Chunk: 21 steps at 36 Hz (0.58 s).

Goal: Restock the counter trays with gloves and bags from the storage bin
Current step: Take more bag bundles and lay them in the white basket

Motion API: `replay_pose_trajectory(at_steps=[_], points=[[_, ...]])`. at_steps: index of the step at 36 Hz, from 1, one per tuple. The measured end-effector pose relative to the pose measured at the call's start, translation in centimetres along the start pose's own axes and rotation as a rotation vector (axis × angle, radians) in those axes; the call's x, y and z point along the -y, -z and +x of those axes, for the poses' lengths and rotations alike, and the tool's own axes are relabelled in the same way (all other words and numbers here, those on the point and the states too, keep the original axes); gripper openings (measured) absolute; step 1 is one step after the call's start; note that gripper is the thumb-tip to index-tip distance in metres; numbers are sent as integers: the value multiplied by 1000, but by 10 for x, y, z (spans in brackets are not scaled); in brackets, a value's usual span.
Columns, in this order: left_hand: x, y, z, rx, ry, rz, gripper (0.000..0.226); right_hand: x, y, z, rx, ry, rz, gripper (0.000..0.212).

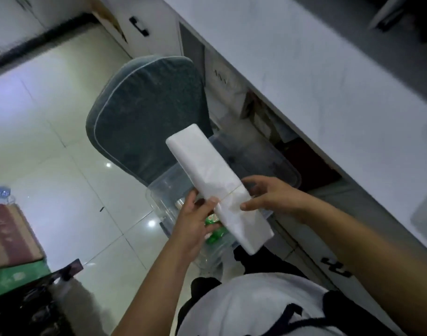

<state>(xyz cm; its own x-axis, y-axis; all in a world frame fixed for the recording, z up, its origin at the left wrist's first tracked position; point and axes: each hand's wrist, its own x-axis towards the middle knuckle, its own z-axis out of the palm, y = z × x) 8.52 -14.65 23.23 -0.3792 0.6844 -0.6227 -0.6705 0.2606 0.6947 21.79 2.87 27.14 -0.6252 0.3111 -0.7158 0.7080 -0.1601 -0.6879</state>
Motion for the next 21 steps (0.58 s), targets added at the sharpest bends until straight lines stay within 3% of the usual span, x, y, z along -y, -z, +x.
replay_pose_trajectory(at_steps=[5,10,16,21], points=[[-16,-15,-29,225,-58,40,44,-12,-18,-74,-122,81,88,33],[-21,-34,-46,397,-64,49,40,-43,-34,-129,-307,163,183,30],[-31,-80,-59,603,40,-102,49,-81,-32,-185,-382,197,243,25],[-34,-140,-75,674,48,1,60,-113,-21,-229,-410,249,325,21]])
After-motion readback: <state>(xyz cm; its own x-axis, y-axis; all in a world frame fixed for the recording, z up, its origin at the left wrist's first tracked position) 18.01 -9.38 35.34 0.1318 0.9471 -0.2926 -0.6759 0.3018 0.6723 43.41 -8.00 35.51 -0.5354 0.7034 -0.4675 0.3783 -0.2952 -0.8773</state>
